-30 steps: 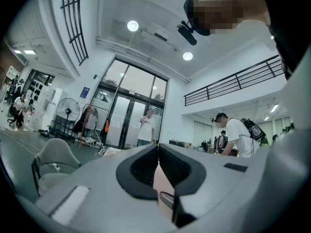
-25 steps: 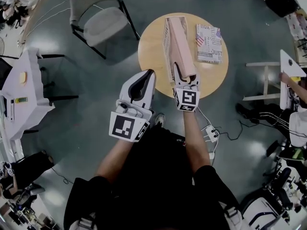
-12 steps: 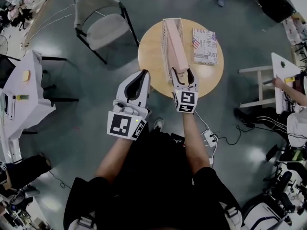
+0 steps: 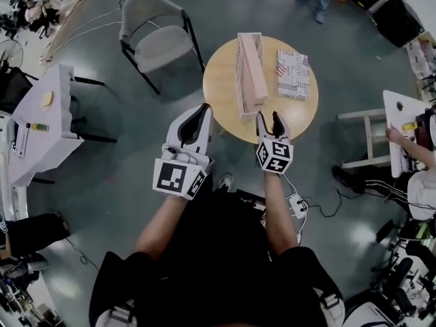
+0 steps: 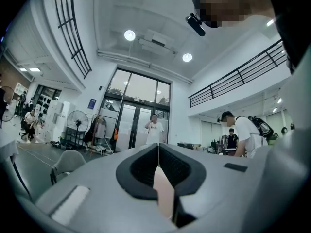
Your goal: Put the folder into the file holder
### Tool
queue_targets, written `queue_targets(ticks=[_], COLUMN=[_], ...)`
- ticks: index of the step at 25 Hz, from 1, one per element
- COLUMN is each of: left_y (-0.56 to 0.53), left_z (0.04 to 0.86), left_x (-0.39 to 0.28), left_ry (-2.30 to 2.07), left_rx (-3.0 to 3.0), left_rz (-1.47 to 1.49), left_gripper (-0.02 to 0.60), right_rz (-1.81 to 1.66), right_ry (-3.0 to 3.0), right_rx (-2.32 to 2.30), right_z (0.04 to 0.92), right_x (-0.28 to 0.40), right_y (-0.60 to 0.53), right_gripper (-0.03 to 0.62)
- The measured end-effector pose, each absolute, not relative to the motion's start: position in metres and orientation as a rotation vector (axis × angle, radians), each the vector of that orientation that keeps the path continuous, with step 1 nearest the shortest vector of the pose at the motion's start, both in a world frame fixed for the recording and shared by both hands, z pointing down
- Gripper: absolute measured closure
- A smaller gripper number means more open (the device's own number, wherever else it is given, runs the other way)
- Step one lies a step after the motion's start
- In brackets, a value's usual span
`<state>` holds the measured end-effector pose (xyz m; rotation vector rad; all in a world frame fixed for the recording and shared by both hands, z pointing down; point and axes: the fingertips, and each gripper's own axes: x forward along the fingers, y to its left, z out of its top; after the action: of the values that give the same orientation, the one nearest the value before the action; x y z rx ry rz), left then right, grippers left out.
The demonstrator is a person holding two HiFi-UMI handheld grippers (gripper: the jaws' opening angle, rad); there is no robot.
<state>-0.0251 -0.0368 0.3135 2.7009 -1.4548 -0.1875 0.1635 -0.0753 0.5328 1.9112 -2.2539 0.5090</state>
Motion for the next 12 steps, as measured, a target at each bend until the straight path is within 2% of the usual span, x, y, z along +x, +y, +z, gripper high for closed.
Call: queue_targets(ticks=[5,12], left_y=[-0.038,-0.048], left_z=[0.306,0.315], left_x=[-0.033,-0.041], left_ry=[-1.433,-1.358], left_rx=[2.713,2.721], left_rz=[-0.187,-0.174], left_gripper=[0.569,0.569], right_rz=[0.618,0.654], right_ry=[-2.213,-2.167], right_rx=[1.925,1.913], right_z=[0.528,0.507], right_x=[0.166,0.157], right_y=[-0.058,-0.043], right_gripper=[0.444,0.49])
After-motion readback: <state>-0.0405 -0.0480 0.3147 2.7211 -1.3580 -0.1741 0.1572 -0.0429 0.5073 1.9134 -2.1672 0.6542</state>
